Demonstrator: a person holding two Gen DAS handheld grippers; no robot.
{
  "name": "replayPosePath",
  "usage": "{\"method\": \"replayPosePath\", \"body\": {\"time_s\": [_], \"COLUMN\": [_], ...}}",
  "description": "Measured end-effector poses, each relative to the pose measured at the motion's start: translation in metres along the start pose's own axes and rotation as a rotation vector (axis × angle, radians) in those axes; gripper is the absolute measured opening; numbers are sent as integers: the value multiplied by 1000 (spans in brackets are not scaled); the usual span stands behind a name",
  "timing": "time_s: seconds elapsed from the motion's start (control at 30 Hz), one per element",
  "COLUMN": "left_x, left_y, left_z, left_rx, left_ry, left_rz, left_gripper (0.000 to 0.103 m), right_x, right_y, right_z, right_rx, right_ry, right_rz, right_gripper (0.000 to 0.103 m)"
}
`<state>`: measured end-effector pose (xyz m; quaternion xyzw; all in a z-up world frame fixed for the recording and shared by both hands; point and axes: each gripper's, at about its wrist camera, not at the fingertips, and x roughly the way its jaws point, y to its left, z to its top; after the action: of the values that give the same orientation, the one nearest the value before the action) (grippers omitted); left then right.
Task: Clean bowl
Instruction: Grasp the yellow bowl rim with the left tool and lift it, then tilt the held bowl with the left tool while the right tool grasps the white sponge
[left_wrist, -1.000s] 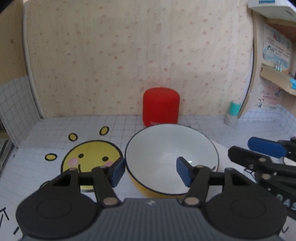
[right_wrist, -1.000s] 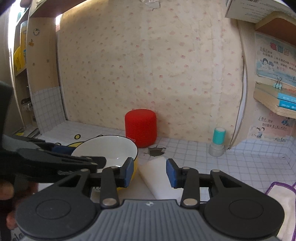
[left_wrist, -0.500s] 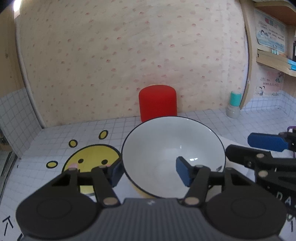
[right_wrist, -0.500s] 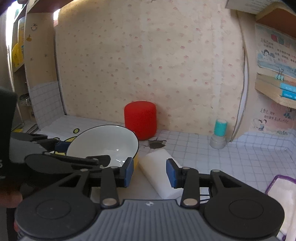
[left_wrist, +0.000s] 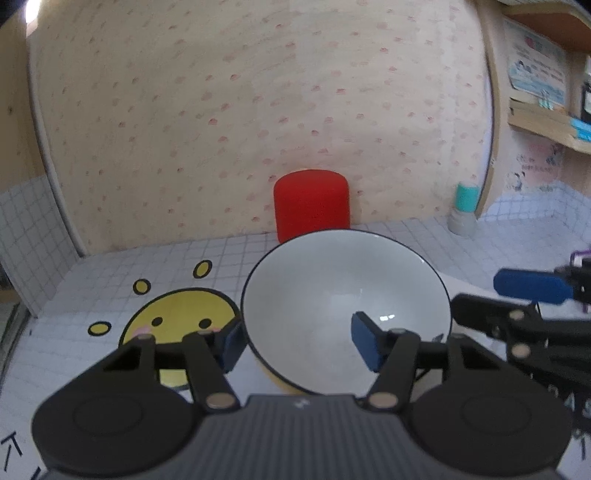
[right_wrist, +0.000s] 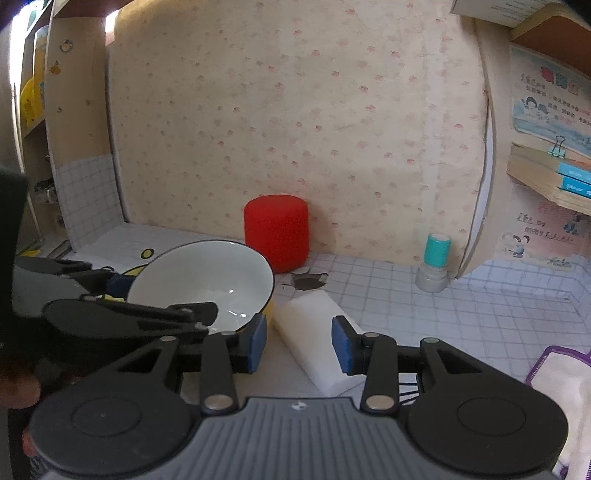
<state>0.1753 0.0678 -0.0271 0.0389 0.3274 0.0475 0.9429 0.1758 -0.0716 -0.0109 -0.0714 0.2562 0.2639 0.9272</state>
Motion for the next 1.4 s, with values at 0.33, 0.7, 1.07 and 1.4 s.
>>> {"method": "replayPosePath", "body": {"time_s": [0.33,0.7,1.07,1.4], "left_x": [4,4,5,4], "left_y": [-6,-6,-8,-2], "left_z": [-12,-15,-19,-19], "left_rx": [15,50,95,145], "left_ry": [46,18,18,6], "left_rz": [-20,-49,-88,-64], "left_gripper": [60,60,72,79], "right_x": [-2,0,12,30], "right_y": [-2,-6,-17,-27], "right_z": [-2,-3,-10,-10], "right_rx": [1,-6,-54,-119], "right_ry": [5,14,54,77], "right_rz": [-12,-19,-30,15], "right_gripper": [38,38,56,77]}}
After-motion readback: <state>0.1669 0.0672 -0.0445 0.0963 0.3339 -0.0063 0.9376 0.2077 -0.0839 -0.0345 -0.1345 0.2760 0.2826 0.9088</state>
